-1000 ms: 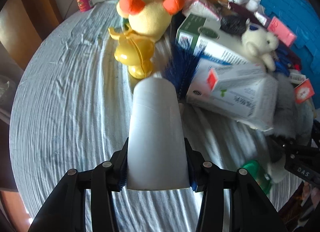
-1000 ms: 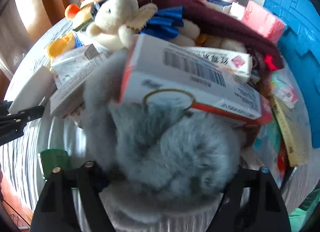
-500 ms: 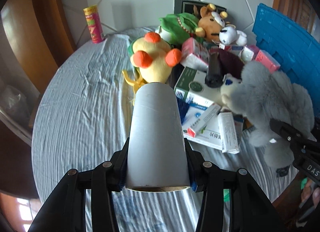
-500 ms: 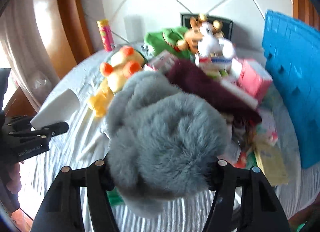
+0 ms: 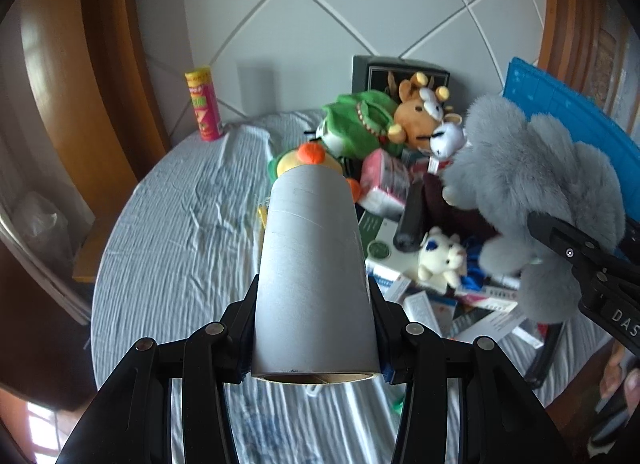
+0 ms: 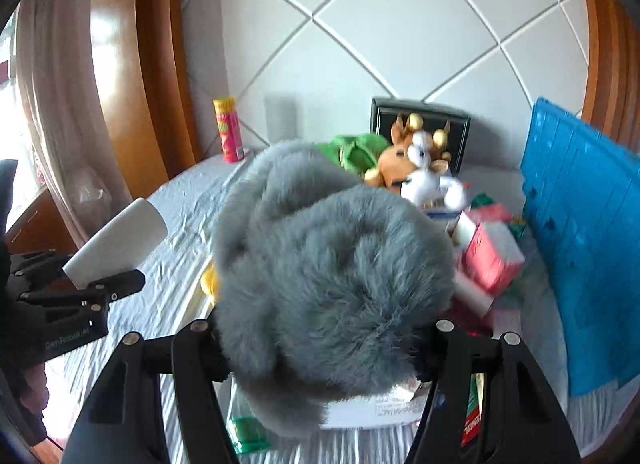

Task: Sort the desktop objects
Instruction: 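Lift the white paper cup with the left tool while the right tool lifts the grey fluffy item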

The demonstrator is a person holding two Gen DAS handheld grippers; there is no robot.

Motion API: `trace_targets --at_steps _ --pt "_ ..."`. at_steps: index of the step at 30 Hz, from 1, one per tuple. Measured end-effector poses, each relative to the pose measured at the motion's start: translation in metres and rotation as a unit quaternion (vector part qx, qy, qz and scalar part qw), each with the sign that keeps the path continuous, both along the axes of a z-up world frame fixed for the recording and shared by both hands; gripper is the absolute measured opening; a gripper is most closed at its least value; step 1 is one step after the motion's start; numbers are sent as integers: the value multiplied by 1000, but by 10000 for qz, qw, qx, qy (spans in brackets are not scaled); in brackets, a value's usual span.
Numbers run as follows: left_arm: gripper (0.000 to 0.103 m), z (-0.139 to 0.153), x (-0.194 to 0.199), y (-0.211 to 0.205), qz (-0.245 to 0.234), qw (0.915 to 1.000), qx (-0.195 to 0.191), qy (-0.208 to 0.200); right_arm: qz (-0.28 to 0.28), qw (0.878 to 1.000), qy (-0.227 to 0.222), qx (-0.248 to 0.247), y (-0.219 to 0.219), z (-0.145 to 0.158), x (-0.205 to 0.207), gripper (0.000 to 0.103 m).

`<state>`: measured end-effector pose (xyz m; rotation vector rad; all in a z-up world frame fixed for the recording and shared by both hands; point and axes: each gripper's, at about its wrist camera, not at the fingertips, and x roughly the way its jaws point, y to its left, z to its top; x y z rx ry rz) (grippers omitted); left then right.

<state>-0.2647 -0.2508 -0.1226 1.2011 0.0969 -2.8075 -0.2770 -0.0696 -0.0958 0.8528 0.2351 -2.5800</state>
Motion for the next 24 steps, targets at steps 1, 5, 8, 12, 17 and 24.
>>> trace_targets --at_steps 1,5,8,12,17,24 --pt "45 4 4 3 6 10000 -8 48 19 10000 50 -37 -1 6 1 62" --pt "45 27 7 12 98 9996 -37 263 92 9997 221 -57 -2 27 3 62" --pt "45 39 12 20 186 9990 -80 399 123 9994 293 -116 0 38 5 62" --pt "45 52 17 35 316 9979 -140 549 197 9989 396 -164 9 53 5 62" --pt "45 63 20 52 455 9967 -165 657 331 9977 573 -144 19 72 4 62" --pt "45 83 17 64 319 9960 -164 820 182 9970 747 -130 31 96 5 62"
